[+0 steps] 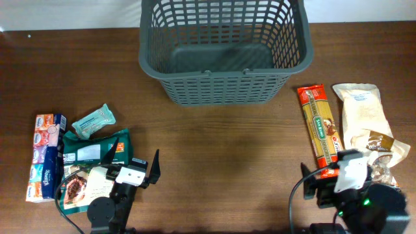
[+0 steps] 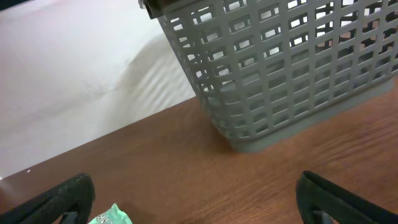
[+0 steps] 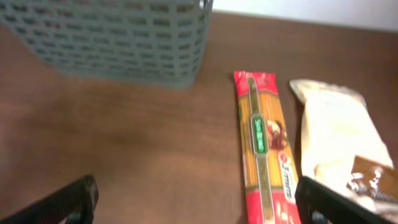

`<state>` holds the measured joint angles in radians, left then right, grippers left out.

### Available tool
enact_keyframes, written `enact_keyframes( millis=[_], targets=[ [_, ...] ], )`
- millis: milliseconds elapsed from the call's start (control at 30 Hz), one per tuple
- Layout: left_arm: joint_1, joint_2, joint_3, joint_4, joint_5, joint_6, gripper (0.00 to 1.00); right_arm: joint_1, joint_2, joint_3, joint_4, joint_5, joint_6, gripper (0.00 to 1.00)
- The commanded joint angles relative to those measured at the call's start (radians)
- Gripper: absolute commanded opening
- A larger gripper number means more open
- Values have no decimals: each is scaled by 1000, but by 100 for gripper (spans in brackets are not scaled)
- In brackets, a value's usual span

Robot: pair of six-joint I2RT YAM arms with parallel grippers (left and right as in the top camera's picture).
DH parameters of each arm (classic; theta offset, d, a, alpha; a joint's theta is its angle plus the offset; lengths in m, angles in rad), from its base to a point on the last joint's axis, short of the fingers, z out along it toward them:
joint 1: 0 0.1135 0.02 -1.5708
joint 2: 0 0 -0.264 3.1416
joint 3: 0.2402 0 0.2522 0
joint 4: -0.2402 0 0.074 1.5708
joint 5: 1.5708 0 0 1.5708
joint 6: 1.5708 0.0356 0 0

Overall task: Pack container
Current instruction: 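Move the right gripper over the San Remo spaghetti pack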

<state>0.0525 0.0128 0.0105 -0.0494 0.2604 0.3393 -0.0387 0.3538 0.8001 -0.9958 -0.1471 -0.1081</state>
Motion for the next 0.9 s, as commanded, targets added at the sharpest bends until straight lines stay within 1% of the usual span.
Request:
enact_keyframes(
  millis=[0, 67, 233, 367, 533, 667, 767, 867],
  targets=[
    [-4, -7, -2, -8, -3, -10, 99, -8, 152, 216, -55, 2, 39, 99],
    [-4, -7, -2, -8, -3, -10, 99, -8, 251, 361, -99, 2, 39, 99],
    [-4, -7, -2, -8, -3, -10, 99, -8, 428, 652, -181, -36, 39, 99],
    [-4, -7, -2, -8, -3, -10, 99, -8, 502, 808, -288, -34, 34, 99],
    [-4, -7, -2, -8, -3, -10, 99, -8, 514, 855, -310, -16, 32, 99],
    [-4, -7, -2, -8, -3, -10, 99, -8, 514, 855, -315, 13, -36, 99],
    [-4, -7, -2, -8, -3, -10, 99, -8, 518, 855, -325, 114, -31, 99],
    [-4, -7, -2, -8, -3, -10, 99, -8, 543, 855, -326, 302, 58, 99]
  ],
)
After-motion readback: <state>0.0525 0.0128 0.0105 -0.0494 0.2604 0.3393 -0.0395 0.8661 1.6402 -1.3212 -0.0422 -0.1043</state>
